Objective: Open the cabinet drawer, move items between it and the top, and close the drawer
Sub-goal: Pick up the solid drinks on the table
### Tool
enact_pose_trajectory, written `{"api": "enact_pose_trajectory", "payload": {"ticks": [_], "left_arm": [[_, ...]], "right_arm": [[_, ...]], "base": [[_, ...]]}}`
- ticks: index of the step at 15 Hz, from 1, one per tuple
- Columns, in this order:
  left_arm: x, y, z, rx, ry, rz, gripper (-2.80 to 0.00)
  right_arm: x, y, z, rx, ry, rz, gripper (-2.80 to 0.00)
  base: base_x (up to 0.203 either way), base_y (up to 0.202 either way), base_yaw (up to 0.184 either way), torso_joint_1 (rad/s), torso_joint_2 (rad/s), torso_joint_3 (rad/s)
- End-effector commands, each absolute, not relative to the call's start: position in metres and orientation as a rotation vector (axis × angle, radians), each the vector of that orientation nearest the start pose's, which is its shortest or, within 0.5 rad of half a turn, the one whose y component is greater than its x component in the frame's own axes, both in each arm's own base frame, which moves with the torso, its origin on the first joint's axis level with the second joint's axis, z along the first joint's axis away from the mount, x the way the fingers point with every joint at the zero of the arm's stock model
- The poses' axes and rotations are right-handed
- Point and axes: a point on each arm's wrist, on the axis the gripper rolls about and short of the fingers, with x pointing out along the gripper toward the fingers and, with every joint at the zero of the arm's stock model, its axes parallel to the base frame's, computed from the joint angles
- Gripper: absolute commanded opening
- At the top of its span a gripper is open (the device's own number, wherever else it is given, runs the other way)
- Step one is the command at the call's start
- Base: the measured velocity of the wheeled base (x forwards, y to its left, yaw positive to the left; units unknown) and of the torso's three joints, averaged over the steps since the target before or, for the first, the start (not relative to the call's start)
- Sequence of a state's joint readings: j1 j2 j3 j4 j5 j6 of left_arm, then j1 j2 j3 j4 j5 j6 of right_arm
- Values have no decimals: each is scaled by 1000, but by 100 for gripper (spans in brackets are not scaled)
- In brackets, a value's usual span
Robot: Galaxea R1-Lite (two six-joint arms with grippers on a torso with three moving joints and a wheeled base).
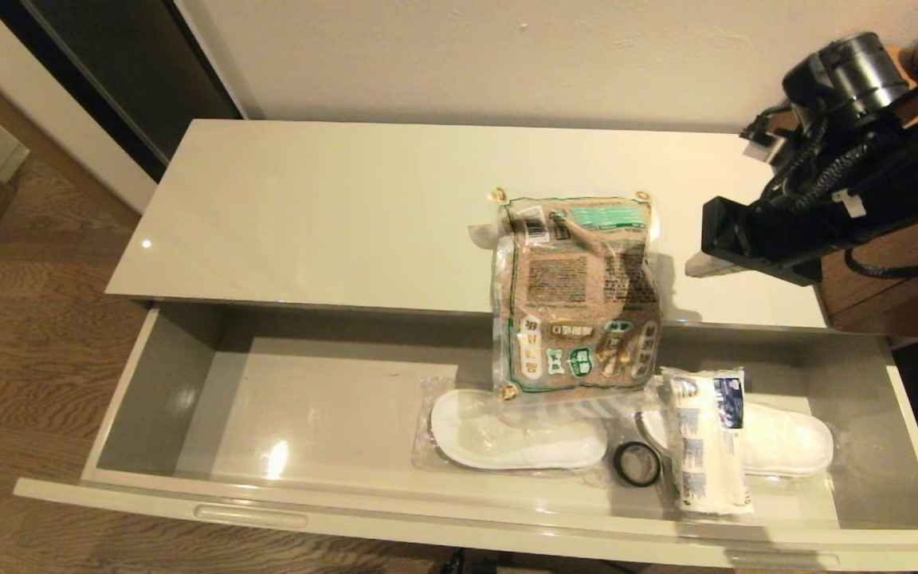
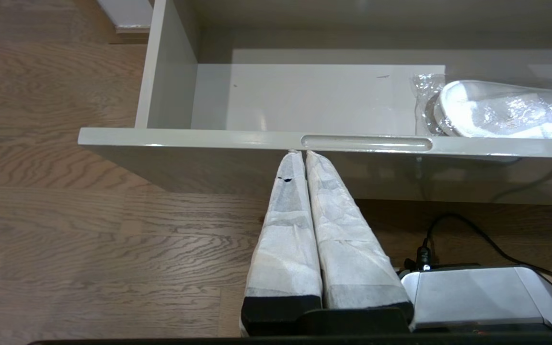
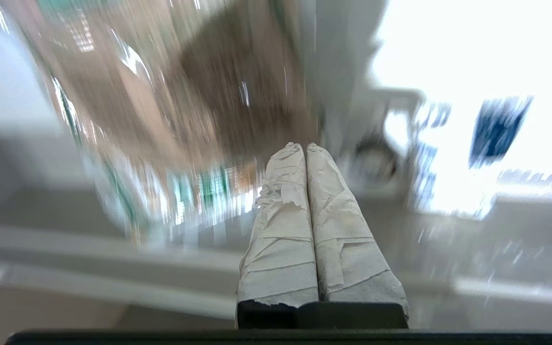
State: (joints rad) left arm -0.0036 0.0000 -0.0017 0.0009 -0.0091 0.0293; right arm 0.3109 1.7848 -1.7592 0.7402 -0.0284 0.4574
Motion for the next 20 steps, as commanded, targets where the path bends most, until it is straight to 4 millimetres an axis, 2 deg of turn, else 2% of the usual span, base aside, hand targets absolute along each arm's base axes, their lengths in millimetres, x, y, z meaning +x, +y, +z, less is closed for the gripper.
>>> {"api": "enact_pose_trajectory", "payload": {"ticks": [1,4,5,12,20], "left_arm": [[-23,0,76,29,0,-12,-280],[-23,0,76,29,-2,-12,-280],[-23,0,76,29,-2,-12,-280],[-23,0,76,28,0,-14,-280],[-23,0,76,28,0,-15,-280]], "right_arm": [[325,113,300,274,734,64,-280],[338,138,287,80,636,-88,-280],[339,144,284,63,634,-90,-280],[325,136,294,164,633,-87,-280],[330,138,295,166,607,-105,-280]], "base": [[0,0,0,0,0,0],[0,0,0,0,0,0],[0,0,0,0,0,0],[0,0,0,0,0,0],[0,0,0,0,0,0]]}}
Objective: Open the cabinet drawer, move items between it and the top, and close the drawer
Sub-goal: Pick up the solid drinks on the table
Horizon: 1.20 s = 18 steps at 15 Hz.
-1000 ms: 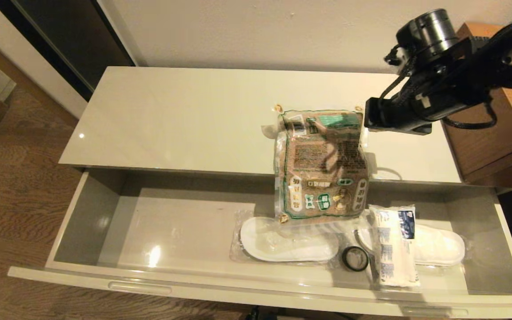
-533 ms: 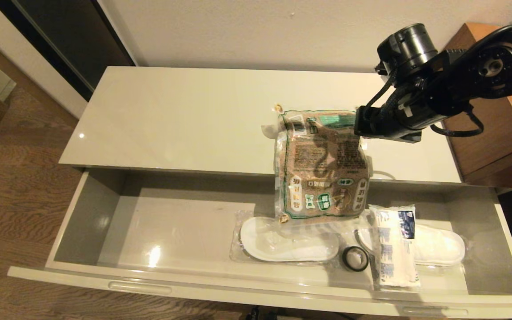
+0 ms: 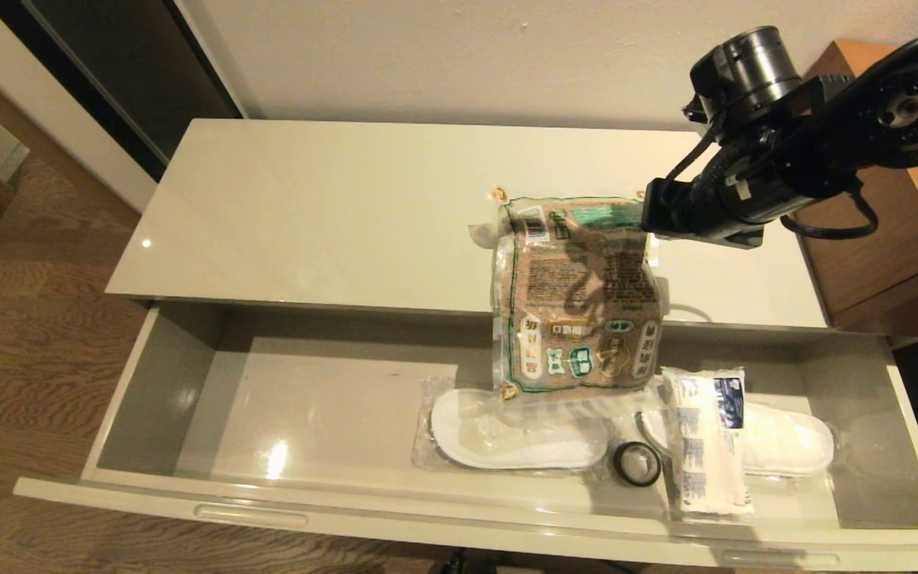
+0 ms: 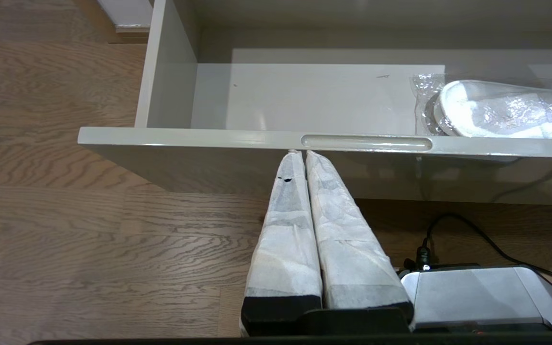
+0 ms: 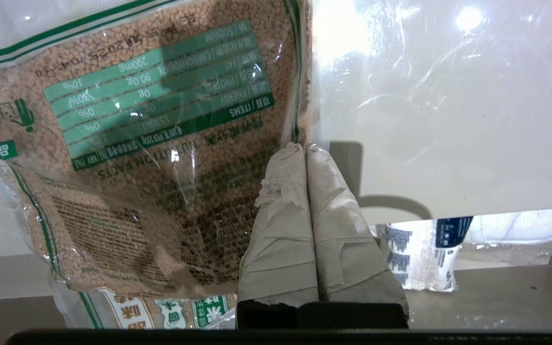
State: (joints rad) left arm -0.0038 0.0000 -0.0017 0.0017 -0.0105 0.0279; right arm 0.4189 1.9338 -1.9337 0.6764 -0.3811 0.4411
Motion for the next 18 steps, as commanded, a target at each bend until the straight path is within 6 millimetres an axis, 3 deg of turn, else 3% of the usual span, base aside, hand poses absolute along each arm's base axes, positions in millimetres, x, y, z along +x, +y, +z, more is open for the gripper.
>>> {"api": "enact_pose_trajectory", "payload": {"ticks": [1,2,9,12,18], "left_arm": [[-23,0,76,29,0,-14,-280],[-23,0,76,28,0,-14,-280],[-23,0,76,29,0,-14,-280],[-23,0,76,29,3,-14,-280],[-23,0,76,29,1,-14,-280]], "right_arm": [[331,138,295,164,598,-117,-280],[331,137,292,142,596,-157,0],[336,140,292,148,560,-187,0],[341,138,294,244,552,-130,0],[368,56,279,686,739,-7,0]], "base": [[0,0,0,0,0,0],[0,0,0,0,0,0],[0,0,0,0,0,0],[0,0,0,0,0,0],[0,0,0,0,0,0]]}}
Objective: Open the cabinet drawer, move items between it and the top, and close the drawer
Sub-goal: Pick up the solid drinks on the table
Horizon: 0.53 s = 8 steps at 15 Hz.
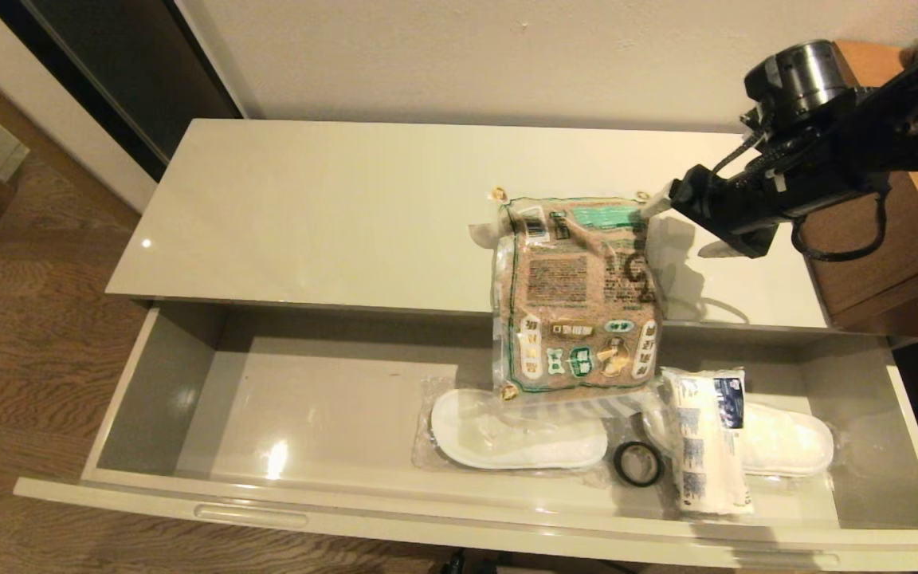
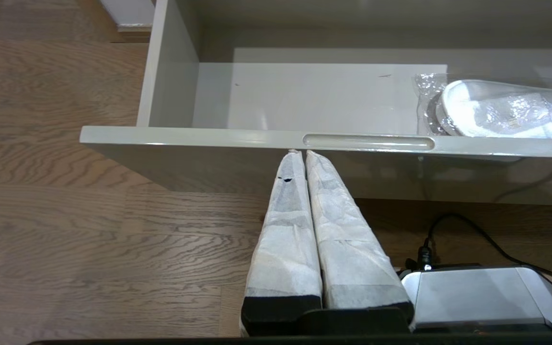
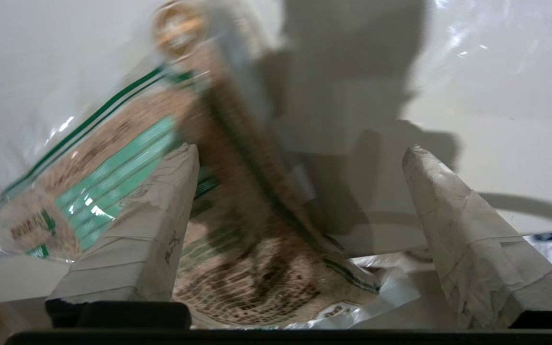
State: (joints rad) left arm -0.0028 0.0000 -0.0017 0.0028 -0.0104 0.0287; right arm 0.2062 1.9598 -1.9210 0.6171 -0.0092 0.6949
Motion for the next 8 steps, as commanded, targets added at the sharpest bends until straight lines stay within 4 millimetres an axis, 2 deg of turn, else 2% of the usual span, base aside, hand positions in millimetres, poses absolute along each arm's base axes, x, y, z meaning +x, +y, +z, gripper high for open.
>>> {"api": "enact_pose_trajectory", "payload": {"ticks": [1,3,6,8], "left_arm": [[-23,0,76,29,1,-14,-280],[-23,0,76,29,0,-14,-280],[-23,0,76,31,1,-14,-280],[-23,0,76,31,0,-14,-280]], "right_arm": [[369,45,268,727,796,20,0],[369,29,245,797,896,73,0],[374,24,222,837,900,155,0],[377,26,221,858,849,260,0]], "base": [[0,0,0,0,0,0],[0,0,0,0,0,0],[0,0,0,0,0,0],[0,0,0,0,0,0]]}}
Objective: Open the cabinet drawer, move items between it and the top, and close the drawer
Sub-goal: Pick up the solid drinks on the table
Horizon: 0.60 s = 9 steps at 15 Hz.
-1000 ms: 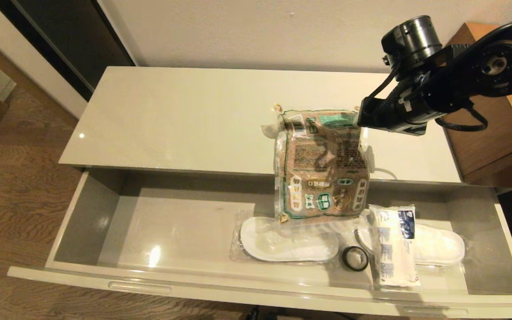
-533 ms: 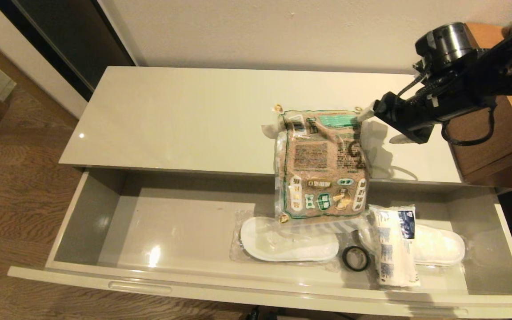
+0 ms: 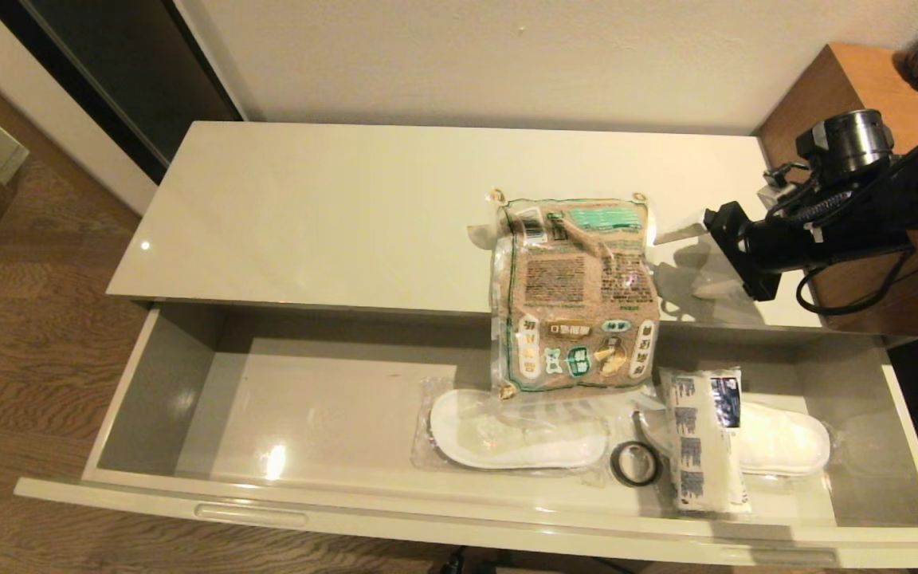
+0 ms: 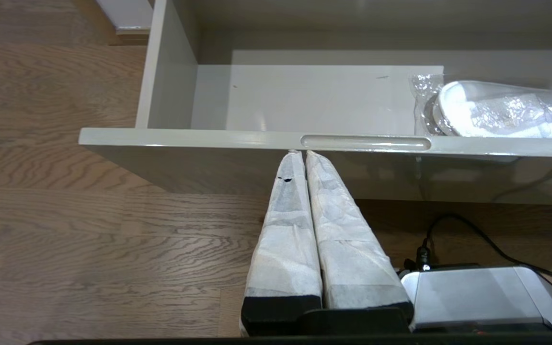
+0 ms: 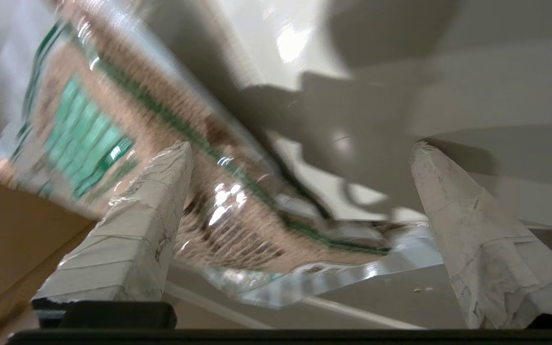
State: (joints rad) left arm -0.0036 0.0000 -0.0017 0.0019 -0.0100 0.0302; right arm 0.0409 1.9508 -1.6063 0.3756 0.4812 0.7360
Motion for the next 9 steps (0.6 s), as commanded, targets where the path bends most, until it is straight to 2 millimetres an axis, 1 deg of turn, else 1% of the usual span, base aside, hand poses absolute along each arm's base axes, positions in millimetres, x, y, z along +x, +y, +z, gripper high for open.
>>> {"api": "enact_pose_trajectory", "payload": {"ticks": [1,6,7,8,9], "left_arm": [[-23,0,76,31,1,-12,-280],[-23,0,76,31,1,-14,-280],[-23,0,76,29,3,-14,-280],[-23,0,76,31,1,-14,-280],[-23,0,76,36,1,-14,-280]], "right_arm": [[378,26,221,860,846,270,0],[381,24,230,866,815,361,0],[383,22,230,872,807,392,0],[386,20,230,882,796,463,0],[390,19,226,885,791,507,0]], "base": [[0,0,0,0,0,0],[0,0,0,0,0,0],[0,0,0,0,0,0],[0,0,0,0,0,0],[0,0,0,0,0,0]]}}
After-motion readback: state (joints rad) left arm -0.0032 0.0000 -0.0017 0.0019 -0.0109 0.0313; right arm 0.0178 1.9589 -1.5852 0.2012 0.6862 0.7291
